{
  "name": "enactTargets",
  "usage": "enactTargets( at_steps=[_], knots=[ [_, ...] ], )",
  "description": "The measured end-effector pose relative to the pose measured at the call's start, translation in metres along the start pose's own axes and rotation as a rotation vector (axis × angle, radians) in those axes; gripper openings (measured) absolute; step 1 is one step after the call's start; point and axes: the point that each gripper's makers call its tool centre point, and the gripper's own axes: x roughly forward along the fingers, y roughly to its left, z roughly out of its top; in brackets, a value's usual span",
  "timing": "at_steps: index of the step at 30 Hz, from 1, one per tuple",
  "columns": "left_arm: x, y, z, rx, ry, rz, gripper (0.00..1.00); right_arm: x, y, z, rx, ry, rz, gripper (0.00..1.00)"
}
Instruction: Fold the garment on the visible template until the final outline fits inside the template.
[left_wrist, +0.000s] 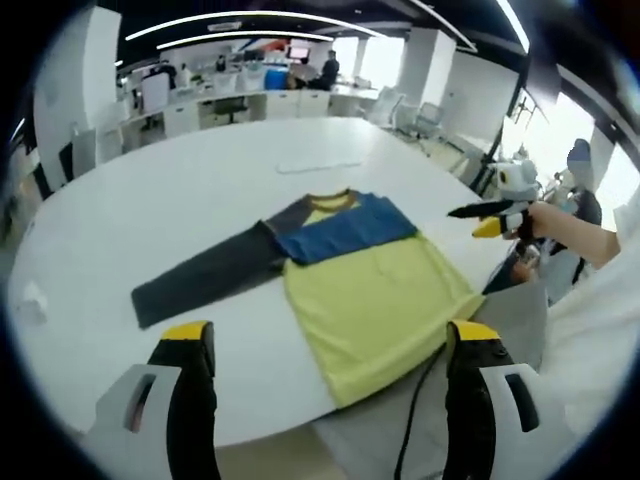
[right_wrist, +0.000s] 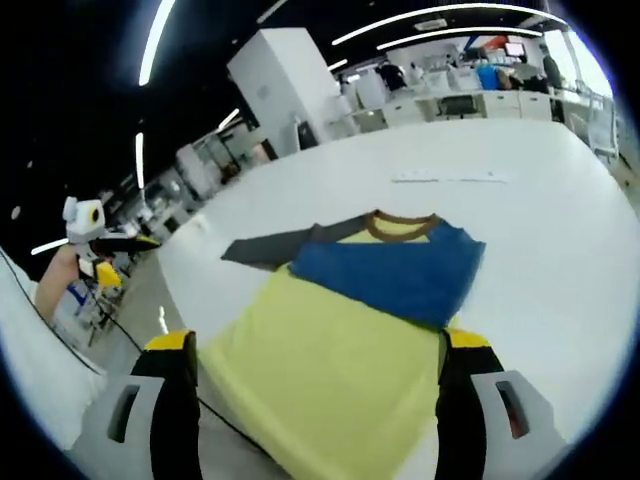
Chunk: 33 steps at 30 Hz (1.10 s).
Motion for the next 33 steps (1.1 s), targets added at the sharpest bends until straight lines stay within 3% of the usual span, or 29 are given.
enactTargets(
  at_steps=[9,16,29,33],
  knots=[
    [0.004,0.003,-0.003,-0.01,0.017,-0.002,0.96,-0.034,-0.011,0.0,0.007,-0.048,-0.079,1.0],
    [0.011,0.002,0.003,-0.001,0.021,-0.011,0.99,-0.053,-0.021,-0.006,0.011,-0.055,-0.121,1.0],
    [0.007,0.01,0.006,0.01,0.037,-0.016,1.0,-0.06,-0.026,-0.006,0.027,-0.075,-0.136,1.0],
    [0.006,0.011,0.006,-0.024,0.03,-0.035,1.0,-0.06,-0.028,-0.006,0.028,-0.078,-0.139,1.0]
  ],
)
